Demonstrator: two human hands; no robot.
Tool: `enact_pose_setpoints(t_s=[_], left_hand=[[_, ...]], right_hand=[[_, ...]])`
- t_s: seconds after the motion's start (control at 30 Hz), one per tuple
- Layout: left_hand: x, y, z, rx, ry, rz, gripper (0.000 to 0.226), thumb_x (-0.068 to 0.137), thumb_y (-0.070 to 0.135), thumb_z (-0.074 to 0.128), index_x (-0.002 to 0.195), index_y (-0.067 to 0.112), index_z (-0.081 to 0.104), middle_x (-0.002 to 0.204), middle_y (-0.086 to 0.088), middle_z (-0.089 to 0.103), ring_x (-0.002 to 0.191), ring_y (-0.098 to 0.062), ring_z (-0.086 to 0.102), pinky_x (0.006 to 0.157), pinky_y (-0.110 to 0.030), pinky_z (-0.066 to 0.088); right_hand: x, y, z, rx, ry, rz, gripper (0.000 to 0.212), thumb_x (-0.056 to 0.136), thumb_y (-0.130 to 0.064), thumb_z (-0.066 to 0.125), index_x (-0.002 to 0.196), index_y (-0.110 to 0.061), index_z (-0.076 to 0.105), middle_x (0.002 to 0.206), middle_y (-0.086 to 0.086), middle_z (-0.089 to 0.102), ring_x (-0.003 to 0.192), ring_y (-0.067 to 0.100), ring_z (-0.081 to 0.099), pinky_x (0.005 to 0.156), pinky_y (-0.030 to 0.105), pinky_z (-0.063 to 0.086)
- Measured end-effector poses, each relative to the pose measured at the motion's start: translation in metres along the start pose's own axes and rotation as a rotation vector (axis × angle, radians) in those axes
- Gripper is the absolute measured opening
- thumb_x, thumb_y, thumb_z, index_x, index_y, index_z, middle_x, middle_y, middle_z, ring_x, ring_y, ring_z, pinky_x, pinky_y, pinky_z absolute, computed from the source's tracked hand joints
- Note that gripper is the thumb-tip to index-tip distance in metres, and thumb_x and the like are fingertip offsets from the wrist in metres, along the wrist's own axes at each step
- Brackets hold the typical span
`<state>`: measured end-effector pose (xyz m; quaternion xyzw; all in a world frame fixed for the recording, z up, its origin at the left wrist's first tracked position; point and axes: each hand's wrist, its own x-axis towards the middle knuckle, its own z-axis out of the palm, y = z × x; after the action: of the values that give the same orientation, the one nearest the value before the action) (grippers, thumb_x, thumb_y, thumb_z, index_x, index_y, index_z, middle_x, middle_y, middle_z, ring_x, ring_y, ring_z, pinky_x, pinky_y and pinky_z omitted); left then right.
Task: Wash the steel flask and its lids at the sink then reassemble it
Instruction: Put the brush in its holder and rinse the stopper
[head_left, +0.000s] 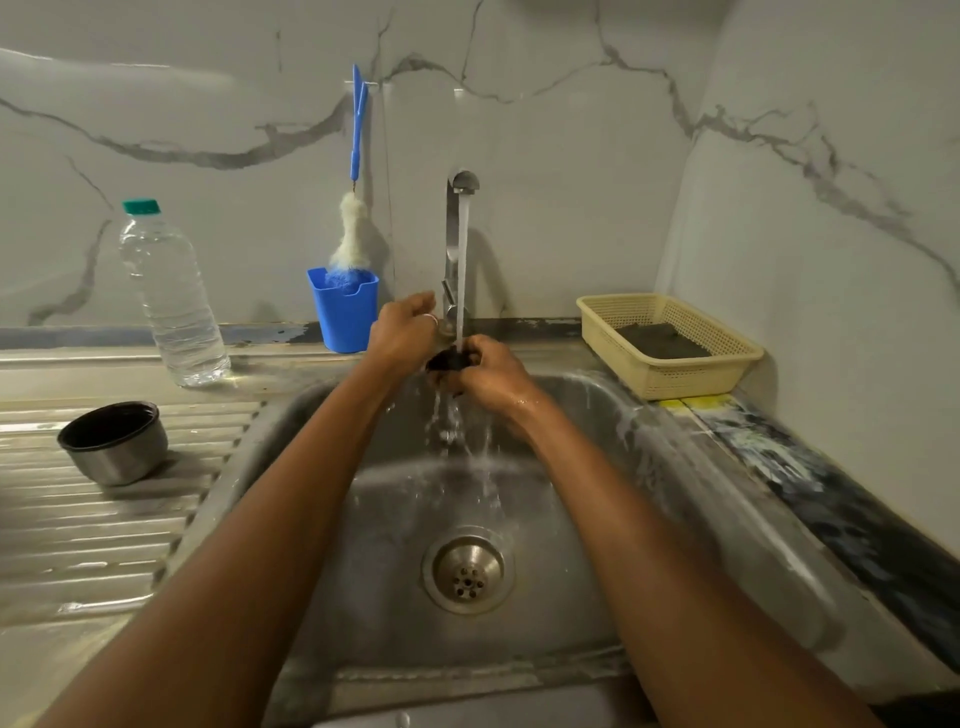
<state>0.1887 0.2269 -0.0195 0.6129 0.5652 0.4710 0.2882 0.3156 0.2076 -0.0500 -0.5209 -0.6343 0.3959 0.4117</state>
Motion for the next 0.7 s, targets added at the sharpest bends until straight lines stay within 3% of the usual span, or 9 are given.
enact_pose_setpoints(t_s=[0.1,0.17,0.23,0.37,0.43,0.53,0.63,0.7], left_hand=[[0.018,0.013,0.005,0.017,-0.071,-0.060,0.048,0.098,-0.004,0.039,0.144,0.003,0.050,0.143,-0.014,0.054,0.132,-0.027,0.050,0.105,-0.034,0.046],[0.022,0.017,0.008,0.025,-0.105,-0.078,0.034,0.097,-0.007,0.036,0.114,0.006,0.062,0.110,-0.011,0.063,0.105,-0.022,0.061,0.080,-0.023,0.053],[0.029,0.015,0.009,0.009,-0.138,-0.070,0.033,0.098,-0.005,0.035,0.103,0.010,0.064,0.099,-0.008,0.065,0.094,-0.019,0.063,0.070,-0.020,0.048],[0.036,0.009,0.008,0.013,-0.206,-0.028,0.048,0.099,-0.004,0.034,0.137,0.011,0.059,0.128,-0.013,0.065,0.118,-0.027,0.062,0.097,-0.036,0.053],[0.037,0.010,0.009,0.065,-0.250,0.003,0.053,0.100,-0.006,0.034,0.146,0.014,0.051,0.141,-0.012,0.057,0.130,-0.029,0.053,0.107,-0.041,0.047],[0.042,0.013,0.008,0.173,-0.320,0.044,0.059,0.101,-0.006,0.039,0.155,0.018,0.037,0.155,-0.011,0.043,0.141,-0.031,0.043,0.112,-0.043,0.039],[0.041,0.016,0.001,0.327,-0.361,0.070,0.069,0.099,-0.007,0.049,0.159,0.019,0.028,0.162,-0.010,0.035,0.145,-0.032,0.038,0.115,-0.041,0.034],[0.035,0.019,-0.003,0.344,-0.329,0.074,0.065,0.098,-0.007,0.050,0.157,0.015,0.033,0.160,-0.010,0.038,0.146,-0.030,0.037,0.116,-0.040,0.033]], right_hand=[[0.001,0.001,-0.005,0.078,-0.026,0.025,0.029,0.082,-0.005,0.078,0.100,-0.021,0.062,0.107,0.006,0.073,0.101,0.024,0.071,0.095,0.048,0.057],[0.002,0.000,-0.007,0.109,-0.035,0.029,0.027,0.083,-0.002,0.076,0.093,-0.023,0.061,0.103,0.006,0.073,0.100,0.024,0.071,0.094,0.047,0.057],[0.003,-0.002,-0.010,0.129,-0.035,0.030,0.025,0.085,-0.002,0.075,0.090,-0.023,0.062,0.101,0.005,0.073,0.098,0.023,0.071,0.094,0.044,0.058],[0.005,0.001,-0.016,0.154,-0.013,0.055,0.024,0.086,-0.005,0.077,0.091,-0.022,0.061,0.096,-0.002,0.070,0.093,0.015,0.068,0.084,0.031,0.057],[0.006,0.002,-0.017,0.145,0.008,0.067,0.030,0.085,-0.010,0.078,0.108,-0.018,0.061,0.105,-0.001,0.069,0.099,0.017,0.066,0.087,0.034,0.055],[0.007,0.003,-0.019,0.133,0.037,0.068,0.046,0.084,-0.014,0.080,0.125,-0.015,0.058,0.113,0.001,0.068,0.100,0.015,0.064,0.077,0.027,0.051],[0.010,0.005,-0.022,0.132,0.071,0.075,0.047,0.082,-0.012,0.081,0.124,-0.014,0.060,0.114,0.001,0.068,0.105,0.019,0.064,0.088,0.032,0.054],[0.011,0.004,-0.023,0.136,0.079,0.081,0.047,0.079,-0.009,0.082,0.121,-0.014,0.062,0.112,0.002,0.069,0.107,0.021,0.065,0.097,0.041,0.055]])
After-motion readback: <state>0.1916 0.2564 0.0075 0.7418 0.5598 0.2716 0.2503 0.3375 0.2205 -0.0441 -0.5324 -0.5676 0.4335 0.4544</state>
